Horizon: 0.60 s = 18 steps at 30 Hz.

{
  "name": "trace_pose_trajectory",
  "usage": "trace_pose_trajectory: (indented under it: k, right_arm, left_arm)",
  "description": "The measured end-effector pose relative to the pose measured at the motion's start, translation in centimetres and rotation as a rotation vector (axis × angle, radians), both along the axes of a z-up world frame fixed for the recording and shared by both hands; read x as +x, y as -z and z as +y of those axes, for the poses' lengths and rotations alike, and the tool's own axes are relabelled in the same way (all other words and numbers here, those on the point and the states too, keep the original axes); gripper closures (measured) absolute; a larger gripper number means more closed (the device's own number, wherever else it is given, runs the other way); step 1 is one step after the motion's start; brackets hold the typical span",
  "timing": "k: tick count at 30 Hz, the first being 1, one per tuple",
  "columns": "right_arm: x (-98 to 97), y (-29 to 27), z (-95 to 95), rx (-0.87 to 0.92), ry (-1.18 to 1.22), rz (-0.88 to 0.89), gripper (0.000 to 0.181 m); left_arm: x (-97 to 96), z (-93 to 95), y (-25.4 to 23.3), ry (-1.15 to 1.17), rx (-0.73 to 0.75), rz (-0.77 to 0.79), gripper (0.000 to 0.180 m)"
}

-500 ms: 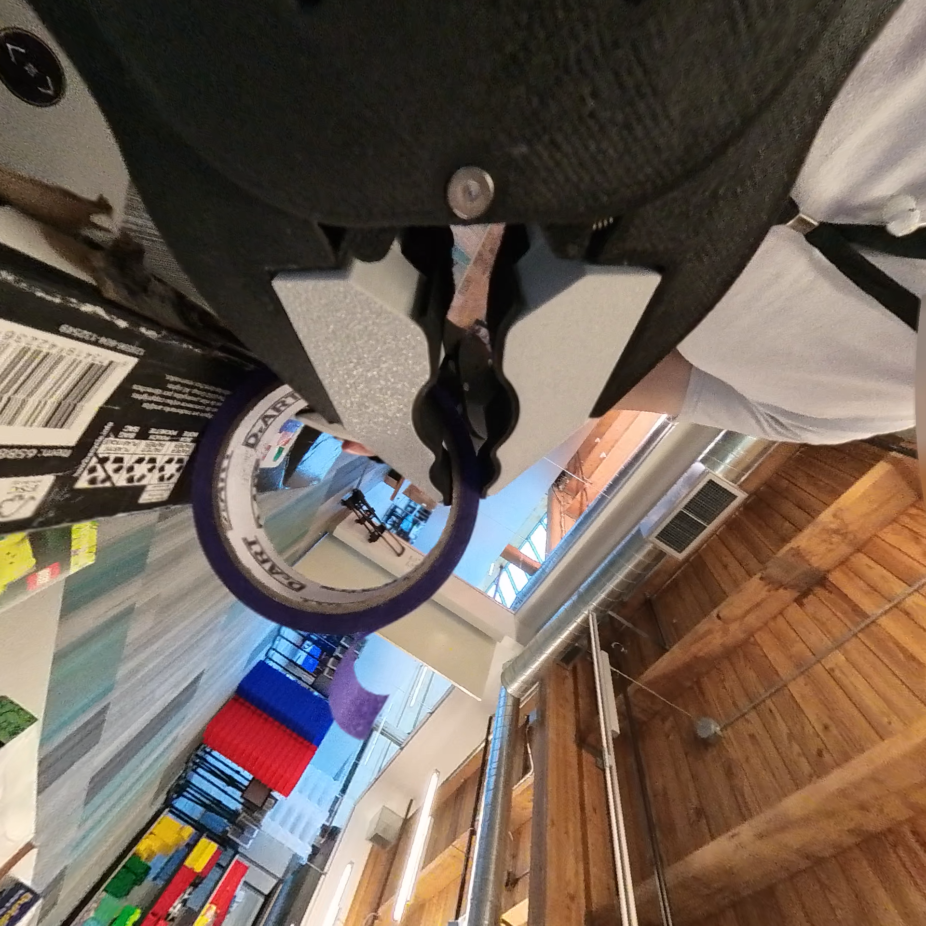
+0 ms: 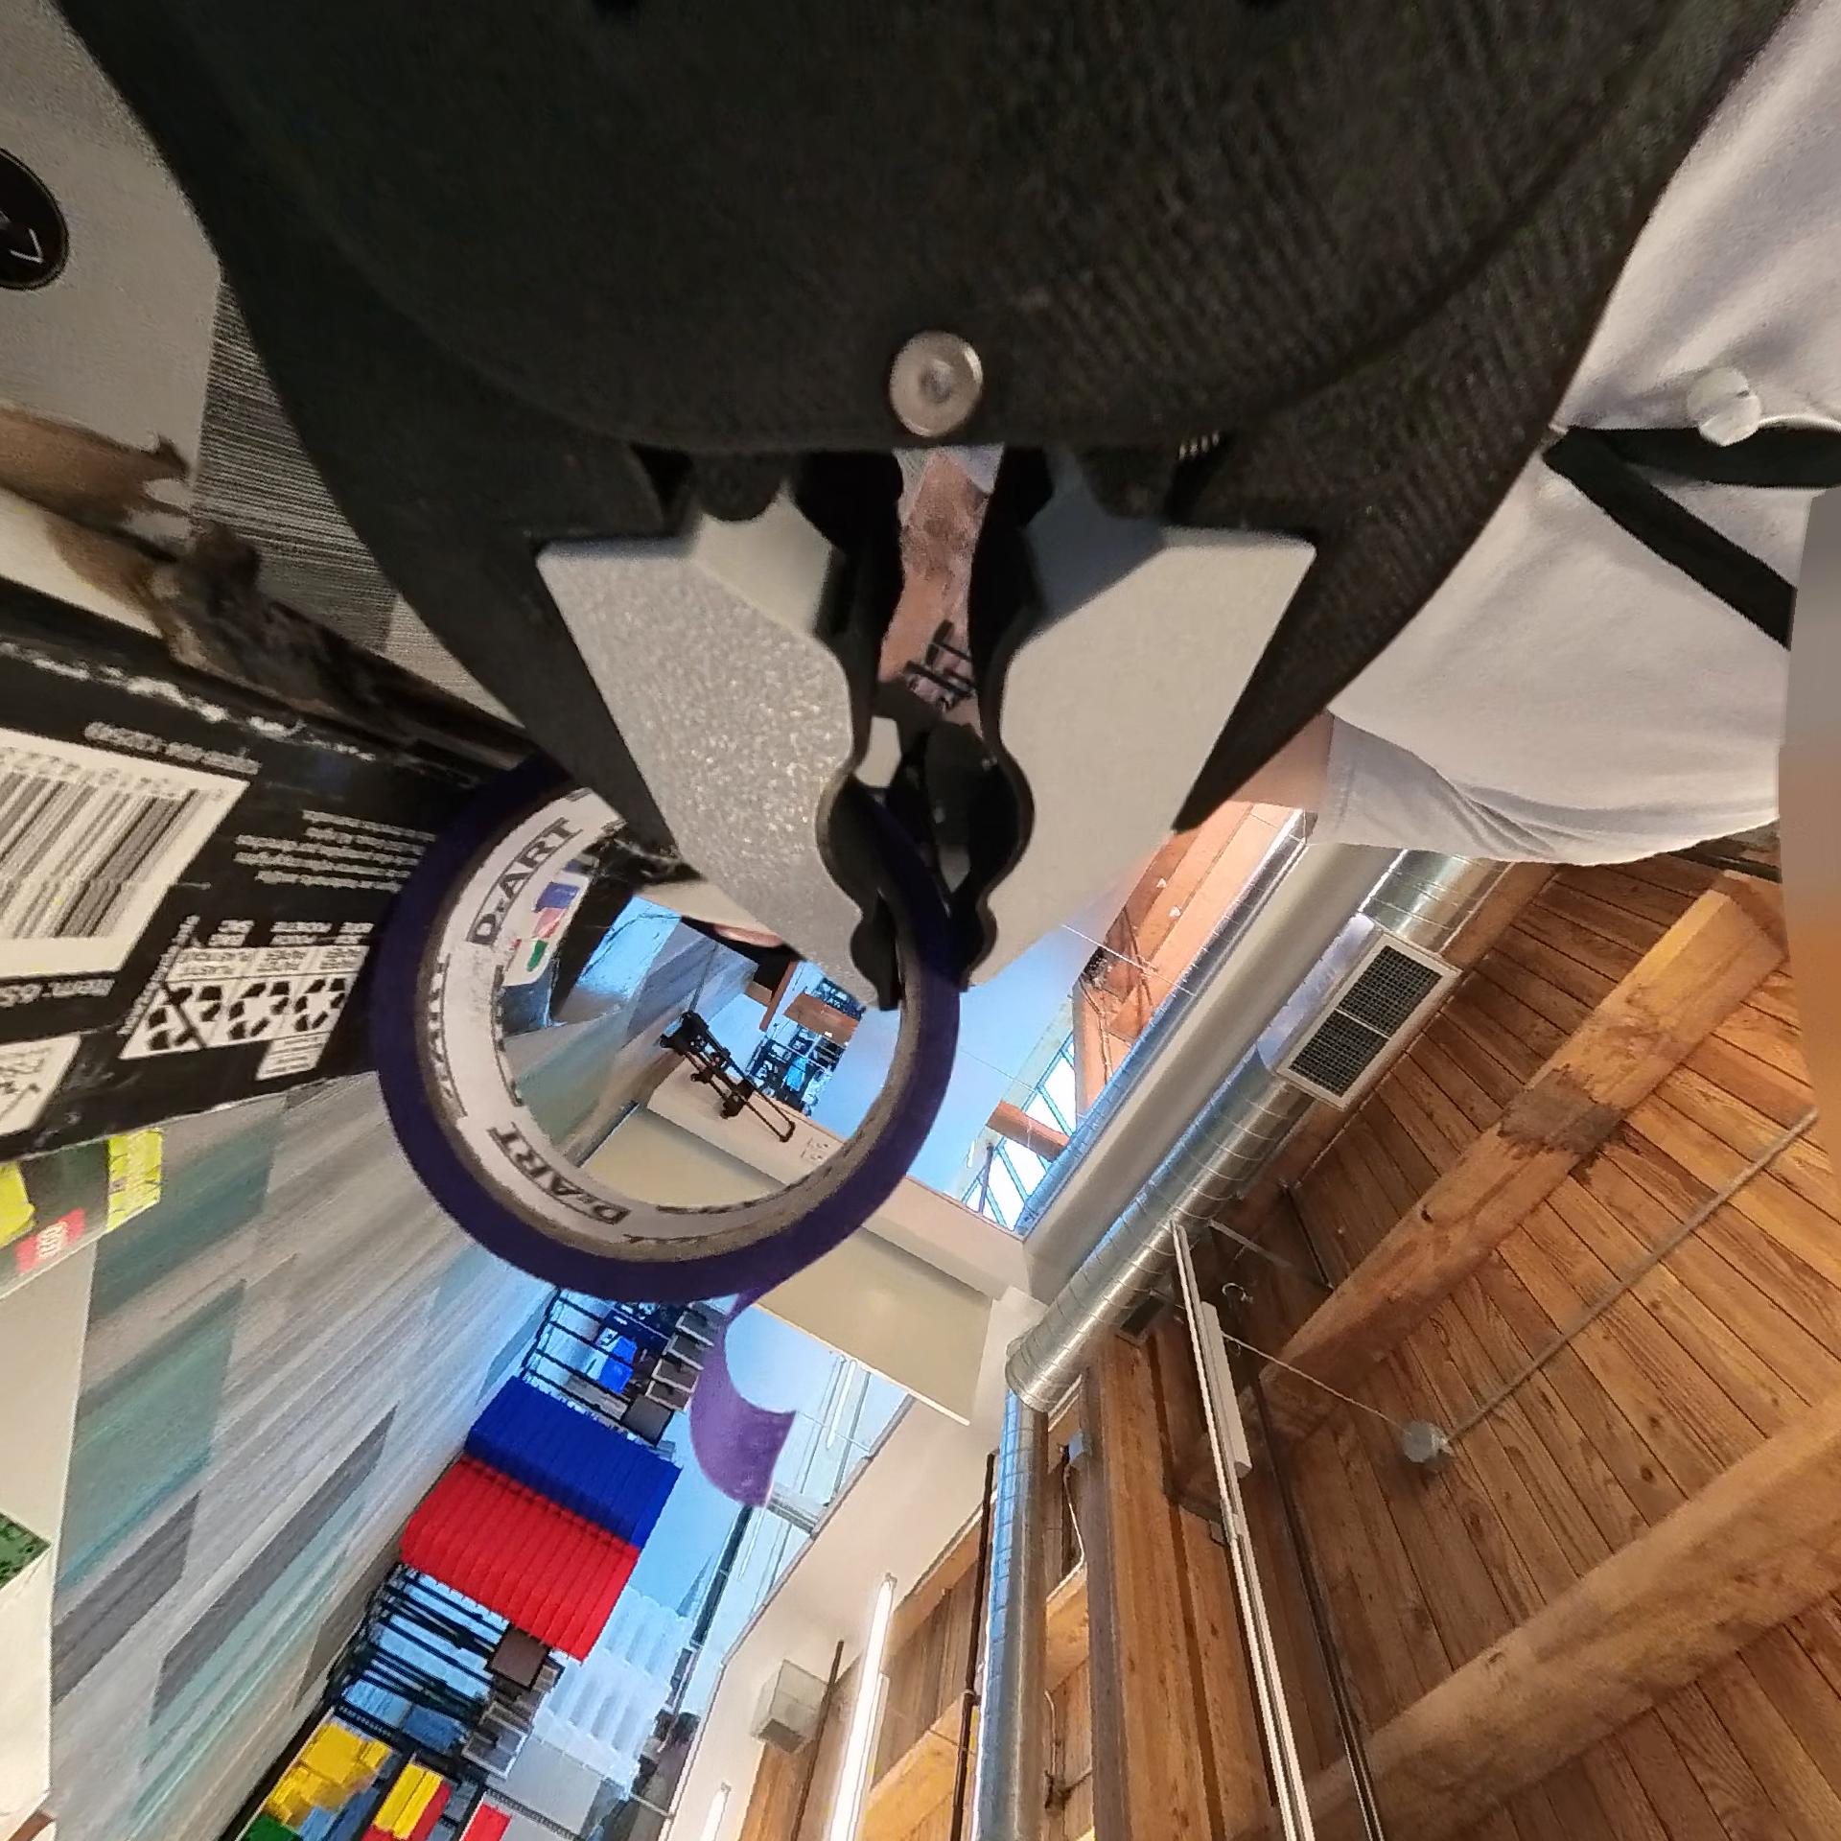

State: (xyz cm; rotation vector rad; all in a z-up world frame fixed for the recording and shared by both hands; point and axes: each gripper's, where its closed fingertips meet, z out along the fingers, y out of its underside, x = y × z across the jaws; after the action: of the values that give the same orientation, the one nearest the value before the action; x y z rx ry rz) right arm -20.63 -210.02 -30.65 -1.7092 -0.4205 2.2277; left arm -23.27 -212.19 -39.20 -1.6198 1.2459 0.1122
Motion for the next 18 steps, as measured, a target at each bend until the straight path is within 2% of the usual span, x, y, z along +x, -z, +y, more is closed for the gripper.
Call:
trace_pose_trajectory:
  k: [3, 5, 11, 13, 18]
  right_arm:
    - [-0.1, 0.0, -0.1, 0.014, -0.008, -0.018, 0.172]
    - [-0.2, 0.0, 0.0, 0.013, -0.010, -0.019, 0.172]
    - [-0.1, 0.0, 0.1, 0.004, -0.016, -0.007, 0.172]
    - [-0.1, 0.0, 0.1, 0.009, -0.023, -0.014, 0.172]
    - [-0.1, 0.1, 0.1, 0.002, -0.027, -0.010, 0.172]
  left_arm:
    - [-0.8, -0.2, -2.8, -0.005, -0.004, -0.144, 0.156]
    - [-1.6, 0.4, -3.4, -0.028, -0.059, -0.198, 0.156]
    - [-1.0, 1.1, -0.7, 0.034, -0.273, -0.145, 0.152]
    - [-0.7, 0.9, -0.1, 0.056, -0.314, -0.131, 0.160]
    - [-0.7, 0.9, 0.2, 0.055, -0.268, -0.105, 0.167]
